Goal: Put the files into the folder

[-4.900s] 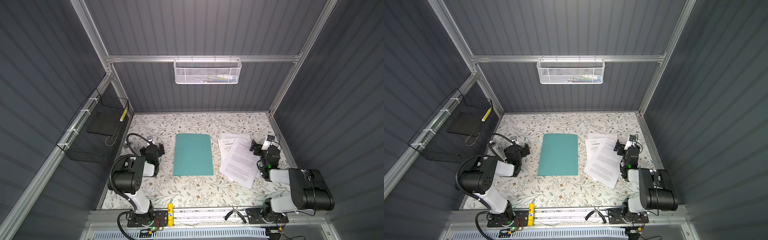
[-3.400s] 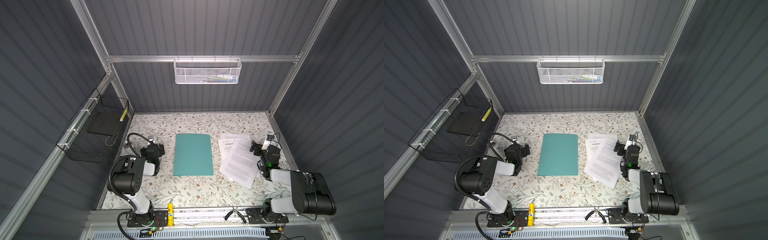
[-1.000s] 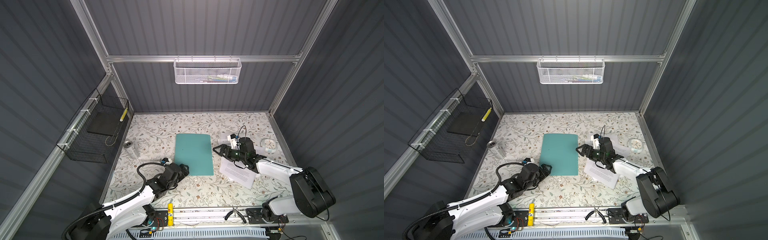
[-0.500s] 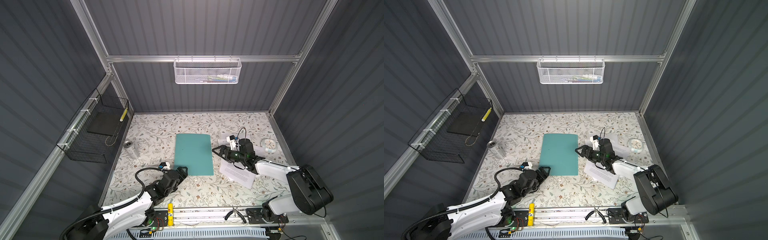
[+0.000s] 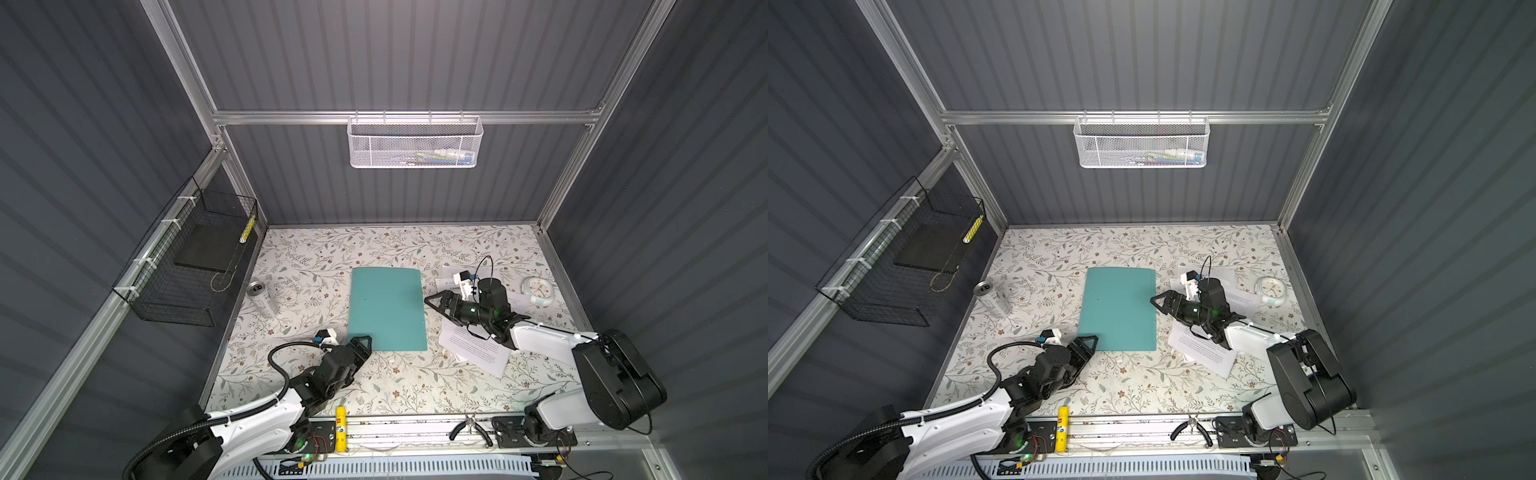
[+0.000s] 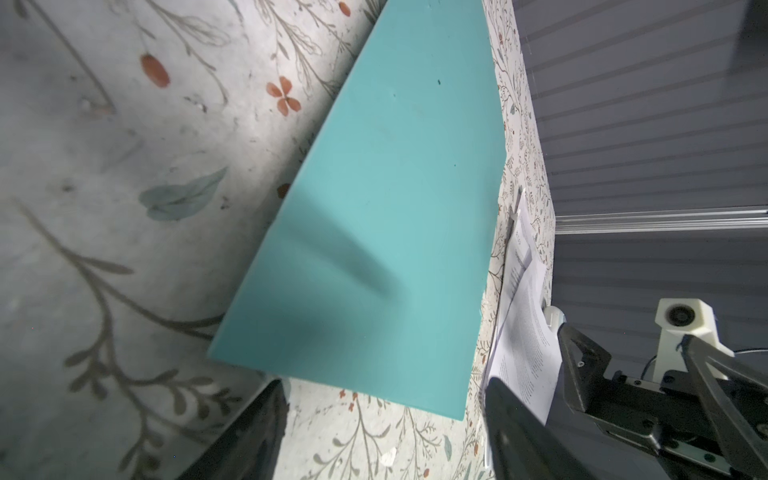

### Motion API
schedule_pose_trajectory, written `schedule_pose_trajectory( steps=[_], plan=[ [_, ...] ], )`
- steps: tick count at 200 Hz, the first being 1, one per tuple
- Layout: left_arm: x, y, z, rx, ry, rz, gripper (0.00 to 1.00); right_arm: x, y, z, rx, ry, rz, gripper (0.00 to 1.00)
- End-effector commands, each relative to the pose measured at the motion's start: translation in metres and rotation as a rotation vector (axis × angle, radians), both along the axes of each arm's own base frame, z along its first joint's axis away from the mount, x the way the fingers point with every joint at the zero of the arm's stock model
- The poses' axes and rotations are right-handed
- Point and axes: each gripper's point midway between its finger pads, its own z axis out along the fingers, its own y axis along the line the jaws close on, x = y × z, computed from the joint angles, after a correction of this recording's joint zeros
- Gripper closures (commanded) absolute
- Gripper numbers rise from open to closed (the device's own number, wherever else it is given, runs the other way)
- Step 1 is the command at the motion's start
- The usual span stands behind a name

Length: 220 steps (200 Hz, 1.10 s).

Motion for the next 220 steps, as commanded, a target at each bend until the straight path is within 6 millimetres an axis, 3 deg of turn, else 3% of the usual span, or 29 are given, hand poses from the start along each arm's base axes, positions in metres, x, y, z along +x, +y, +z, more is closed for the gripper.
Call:
schedule_pose_trajectory(
  steps=[1,141,148,220],
  plan=[
    [0.002,0.006,0.0,-0.032,-0.025,0.046,0.26,-0.001,0.004,-0.004,0.008,0.006,0.017,0.06],
    [0.01,0.007,-0.001,-0.084,-0.08,0.085,0.4,0.005,0.011,-0.013,0.029,0.021,0.043,0.08],
    [0.01,0.008,-0.003,-0.09,-0.079,0.092,0.46,0.005,0.012,-0.013,0.031,0.021,0.048,0.08],
    [0.015,0.005,-0.008,-0.087,-0.081,0.104,0.49,0.006,0.015,-0.018,0.051,0.03,0.05,0.1]
  ],
)
